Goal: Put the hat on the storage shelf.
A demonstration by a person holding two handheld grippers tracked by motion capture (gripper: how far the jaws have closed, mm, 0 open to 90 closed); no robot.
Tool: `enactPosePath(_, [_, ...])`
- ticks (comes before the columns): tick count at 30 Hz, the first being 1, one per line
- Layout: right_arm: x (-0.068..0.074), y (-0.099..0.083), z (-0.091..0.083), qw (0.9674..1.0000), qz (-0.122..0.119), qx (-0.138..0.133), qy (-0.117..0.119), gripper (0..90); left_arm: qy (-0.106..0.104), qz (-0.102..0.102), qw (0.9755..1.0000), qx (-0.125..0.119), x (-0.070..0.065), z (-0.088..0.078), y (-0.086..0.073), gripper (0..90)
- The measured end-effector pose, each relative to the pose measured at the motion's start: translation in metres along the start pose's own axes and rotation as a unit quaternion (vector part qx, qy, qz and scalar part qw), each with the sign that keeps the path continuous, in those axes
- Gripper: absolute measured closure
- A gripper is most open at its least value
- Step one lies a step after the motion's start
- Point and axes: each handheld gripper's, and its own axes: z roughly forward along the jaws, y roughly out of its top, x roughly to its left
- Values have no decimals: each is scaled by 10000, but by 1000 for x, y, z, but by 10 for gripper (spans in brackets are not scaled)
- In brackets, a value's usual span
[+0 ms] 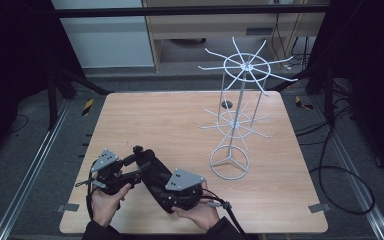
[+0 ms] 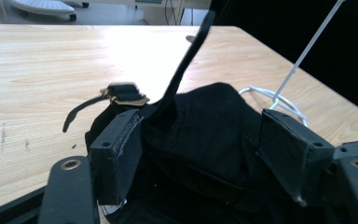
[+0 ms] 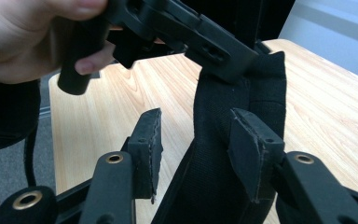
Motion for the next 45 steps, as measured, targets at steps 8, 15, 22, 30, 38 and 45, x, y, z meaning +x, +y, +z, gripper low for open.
enactPosePath(8, [-2, 2, -3, 9999, 73, 21, 108, 510, -20, 32, 9999, 104, 1, 1, -2, 379])
enactPosePath(15, [-23, 8, -30, 9981, 536, -313, 29, 487, 22, 65, 9999, 90, 3, -2, -3, 410])
enactPosePath(22, [-35, -12, -39, 9972, 719, -21, -224, 495, 35, 127, 9998, 121, 4, -6, -4, 410])
enactPosePath(30, [-37, -30, -21, 9955, 873, 293, -235, 522, 77, 132, 9998, 117, 12, -20, -8, 405])
enactPosePath(38, [-26, -24, -9, 9941, 1026, 6, 353, 511, 99, 105, 9999, 94, 17, -26, -9, 405])
enactPosePath(45, [-22, -21, 0, 9903, 1181, -22, 725, 481, 68, 132, 9998, 94, 16, -26, -9, 412])
